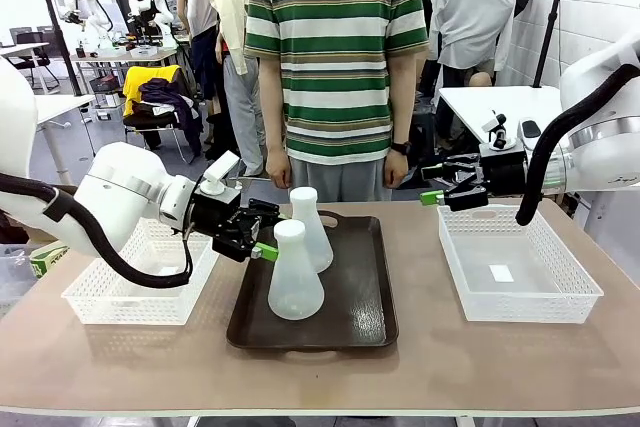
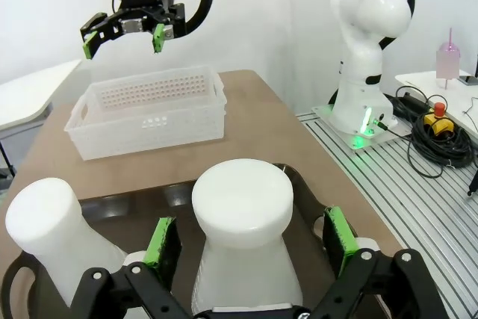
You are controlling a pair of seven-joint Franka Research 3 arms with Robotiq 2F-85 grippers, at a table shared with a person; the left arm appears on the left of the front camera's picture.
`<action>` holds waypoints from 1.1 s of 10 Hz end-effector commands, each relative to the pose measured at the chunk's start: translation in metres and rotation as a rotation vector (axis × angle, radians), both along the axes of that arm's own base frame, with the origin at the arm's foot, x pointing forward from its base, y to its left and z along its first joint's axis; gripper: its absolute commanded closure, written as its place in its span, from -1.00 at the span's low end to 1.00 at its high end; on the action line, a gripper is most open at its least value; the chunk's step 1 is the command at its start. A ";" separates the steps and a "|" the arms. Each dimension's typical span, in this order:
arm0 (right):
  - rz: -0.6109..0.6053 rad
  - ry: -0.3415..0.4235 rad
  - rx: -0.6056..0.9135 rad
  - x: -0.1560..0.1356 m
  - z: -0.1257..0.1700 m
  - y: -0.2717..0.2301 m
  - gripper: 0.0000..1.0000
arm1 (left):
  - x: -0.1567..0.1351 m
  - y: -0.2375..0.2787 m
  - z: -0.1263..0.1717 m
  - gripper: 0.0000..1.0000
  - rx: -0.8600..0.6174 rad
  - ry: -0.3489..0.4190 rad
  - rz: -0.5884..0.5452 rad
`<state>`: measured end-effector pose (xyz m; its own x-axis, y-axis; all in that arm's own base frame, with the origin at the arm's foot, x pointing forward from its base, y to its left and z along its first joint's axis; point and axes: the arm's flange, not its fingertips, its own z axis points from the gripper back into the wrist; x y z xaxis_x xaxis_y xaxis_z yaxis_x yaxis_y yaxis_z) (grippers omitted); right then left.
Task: Prepare the laboratory tools.
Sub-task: Place the picked Big flask upright in the Handle tray as directed by the person.
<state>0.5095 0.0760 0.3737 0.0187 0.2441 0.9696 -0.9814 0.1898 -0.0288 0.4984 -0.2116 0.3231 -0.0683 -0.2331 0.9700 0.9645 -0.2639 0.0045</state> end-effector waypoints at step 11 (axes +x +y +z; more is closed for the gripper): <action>-0.001 0.008 -0.010 -0.001 0.000 -0.001 -1.00 | 0.001 -0.001 0.000 -1.00 -0.001 -0.004 -0.002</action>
<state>0.5095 0.0760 0.3737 0.0187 0.2441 0.9696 -0.9814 0.1898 -0.0288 0.4984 -0.2117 0.3230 -0.0683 -0.2331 0.9701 0.9645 -0.2642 0.0044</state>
